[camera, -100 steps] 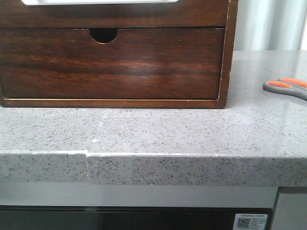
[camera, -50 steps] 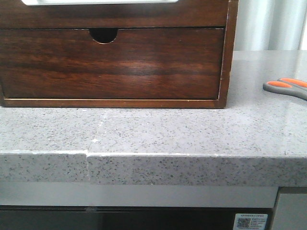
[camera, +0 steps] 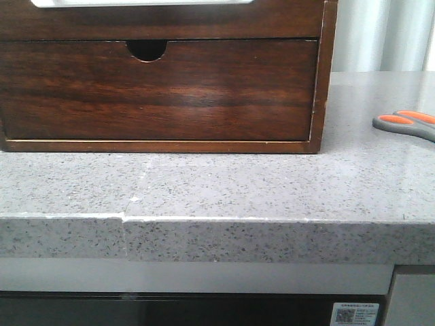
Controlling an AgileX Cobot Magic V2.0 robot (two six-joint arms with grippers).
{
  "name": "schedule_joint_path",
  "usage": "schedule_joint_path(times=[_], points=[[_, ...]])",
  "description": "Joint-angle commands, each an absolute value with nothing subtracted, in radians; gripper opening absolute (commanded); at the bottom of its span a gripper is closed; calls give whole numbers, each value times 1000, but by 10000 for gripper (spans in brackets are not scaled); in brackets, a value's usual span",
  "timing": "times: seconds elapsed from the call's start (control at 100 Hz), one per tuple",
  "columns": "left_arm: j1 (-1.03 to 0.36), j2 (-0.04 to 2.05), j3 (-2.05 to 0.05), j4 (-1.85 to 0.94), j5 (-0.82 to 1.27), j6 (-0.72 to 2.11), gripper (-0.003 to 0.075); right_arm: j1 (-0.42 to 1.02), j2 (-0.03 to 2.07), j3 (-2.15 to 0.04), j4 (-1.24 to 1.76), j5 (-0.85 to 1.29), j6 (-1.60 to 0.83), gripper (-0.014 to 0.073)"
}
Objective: Put scissors in drawer with both arms
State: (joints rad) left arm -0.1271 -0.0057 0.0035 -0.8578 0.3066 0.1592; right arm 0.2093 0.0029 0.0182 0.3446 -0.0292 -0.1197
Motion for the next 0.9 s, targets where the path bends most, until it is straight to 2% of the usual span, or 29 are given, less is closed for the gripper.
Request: schedule_joint_path(times=[0.0, 0.1, 0.18, 0.35, 0.53, 0.58, 0.63, 0.73, 0.78, 0.82, 0.89], points=[[-124, -35, 25, -1000, 245, 153, -19, 201, 20, 26, 476, -206, -115, -32], [-124, -35, 25, -1123, 247, 153, -19, 201, 20, 20, 568, -224, -106, -32], [-124, -35, -3, -1119, 254, 175, -19, 201, 20, -4, 642, -220, -101, -32], [-124, 9, -137, -932, 286, 252, -19, 201, 22, -110, 619, -89, -179, -32], [-124, 204, -322, -724, 377, 252, -5, 201, 105, -250, 601, 80, -305, 1], [-124, 267, -361, -722, 405, 252, 41, 201, 143, -277, 601, 102, -305, 41], [-126, 327, -395, -732, 431, 252, 130, 201, 182, -301, 601, 125, -305, 102], [-126, 439, -450, -759, 474, 252, 371, 201, 259, -342, 601, 177, -305, 283], [-126, 490, -475, -783, 497, 252, 454, 201, 292, -362, 601, 208, -305, 366], [-126, 518, -489, -823, 514, 252, 494, 201, 317, -378, 601, 233, -305, 414], [-126, 564, -507, -958, 528, 269, 505, 201, 352, -396, 601, 257, -305, 463]])
